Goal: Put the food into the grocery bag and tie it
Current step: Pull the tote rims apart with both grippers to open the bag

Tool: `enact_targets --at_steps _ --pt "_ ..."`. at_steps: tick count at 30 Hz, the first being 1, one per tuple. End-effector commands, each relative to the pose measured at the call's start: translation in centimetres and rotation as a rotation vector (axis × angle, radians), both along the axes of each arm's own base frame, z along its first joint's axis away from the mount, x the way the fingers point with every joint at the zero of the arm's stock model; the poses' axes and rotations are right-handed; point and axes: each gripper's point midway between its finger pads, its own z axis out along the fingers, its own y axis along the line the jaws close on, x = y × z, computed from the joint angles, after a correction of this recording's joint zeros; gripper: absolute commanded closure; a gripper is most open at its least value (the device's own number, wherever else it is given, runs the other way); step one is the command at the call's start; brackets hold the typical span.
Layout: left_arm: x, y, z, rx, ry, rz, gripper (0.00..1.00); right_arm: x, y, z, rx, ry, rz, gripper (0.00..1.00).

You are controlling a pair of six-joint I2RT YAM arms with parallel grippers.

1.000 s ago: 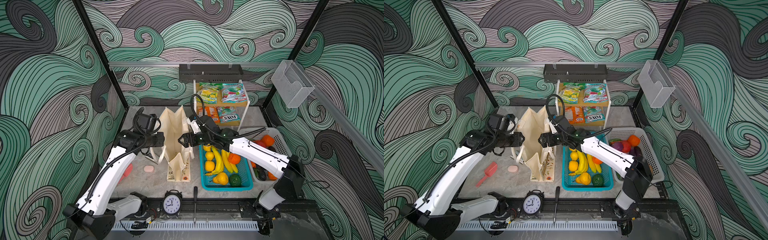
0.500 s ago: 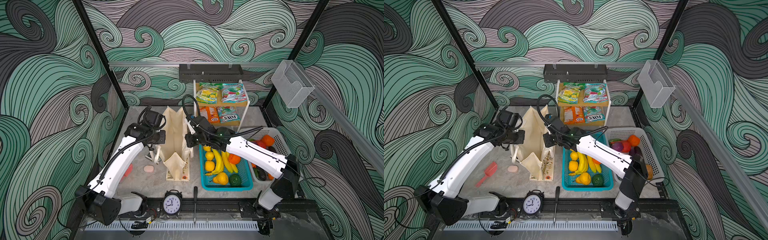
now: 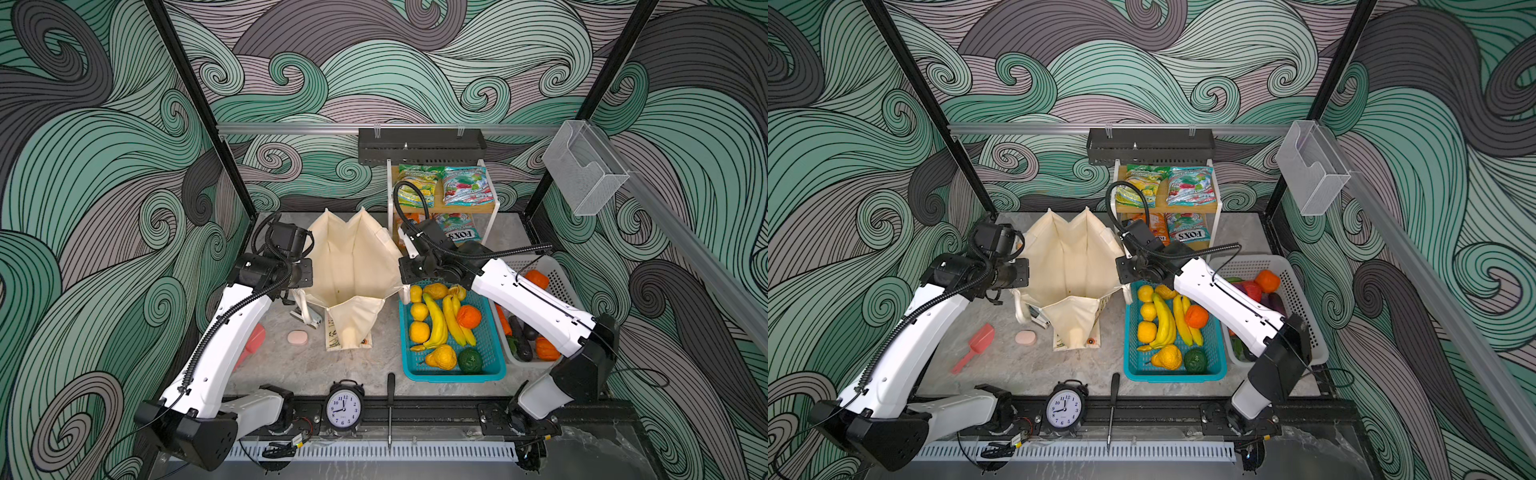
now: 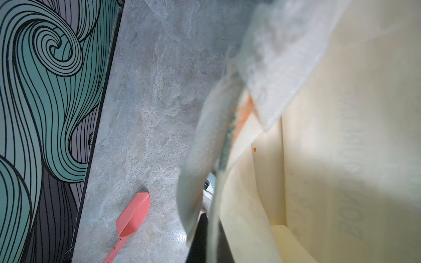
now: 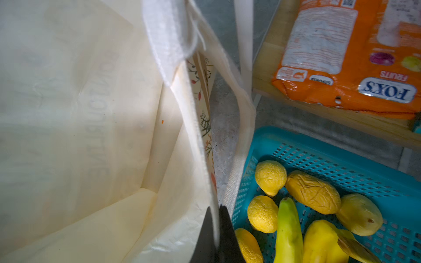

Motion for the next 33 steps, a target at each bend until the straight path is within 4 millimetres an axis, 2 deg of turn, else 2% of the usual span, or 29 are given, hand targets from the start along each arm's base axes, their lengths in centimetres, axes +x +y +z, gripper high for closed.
enact_targets --at_steps 1,9,11,15,20,23,24,25,28,30,31,33 --pt "-0.4 1.9 -0.3 0.048 0.002 0.064 1.0 -0.5 -2.7 0.1 -0.044 0.012 -0.018 1.0" --pt "-1.9 4.8 -0.9 0.097 0.019 0.16 1.0 -0.1 -6.6 -1.3 -0.093 0.04 -0.102 1.0" --pt "-2.0 4.6 -1.3 0.069 0.016 0.155 1.0 0.2 -7.3 -1.7 -0.097 0.05 -0.148 1.0" --pt "-1.5 2.4 -1.7 -0.038 0.007 0.084 1.0 -0.2 -4.7 -1.5 -0.084 0.043 -0.092 1.0" --pt "-0.6 -0.9 -1.1 -0.188 -0.035 -0.047 1.0 -1.4 -1.0 -0.9 -0.009 0.035 0.002 1.0" --pt "-0.6 -1.5 -0.9 -0.216 -0.037 -0.068 0.97 -1.8 0.5 -0.8 0.021 0.046 0.035 1.0" --pt "-0.6 -1.7 -0.9 -0.222 -0.038 -0.074 0.93 -1.9 0.8 -0.8 0.026 0.053 0.042 0.99" --pt "-0.6 -1.9 -1.0 -0.23 -0.04 -0.083 0.84 -2.0 1.2 -0.8 0.036 0.056 0.052 0.97" --pt "-0.5 -2.6 -1.6 -0.266 -0.032 -0.107 0.77 -2.2 2.0 -0.6 0.062 0.059 0.074 0.9" --pt "-0.4 -2.9 -2.1 -0.278 -0.022 -0.113 0.71 -2.2 2.3 -0.6 0.074 0.063 0.078 0.79" --pt "-0.3 -3.0 -2.2 -0.283 -0.019 -0.112 0.64 -2.2 2.6 -0.4 0.086 0.063 0.084 0.69" --pt "0.0 -3.2 -2.1 -0.29 -0.023 -0.12 0.56 -2.2 3.1 -0.4 0.108 0.069 0.093 0.59"
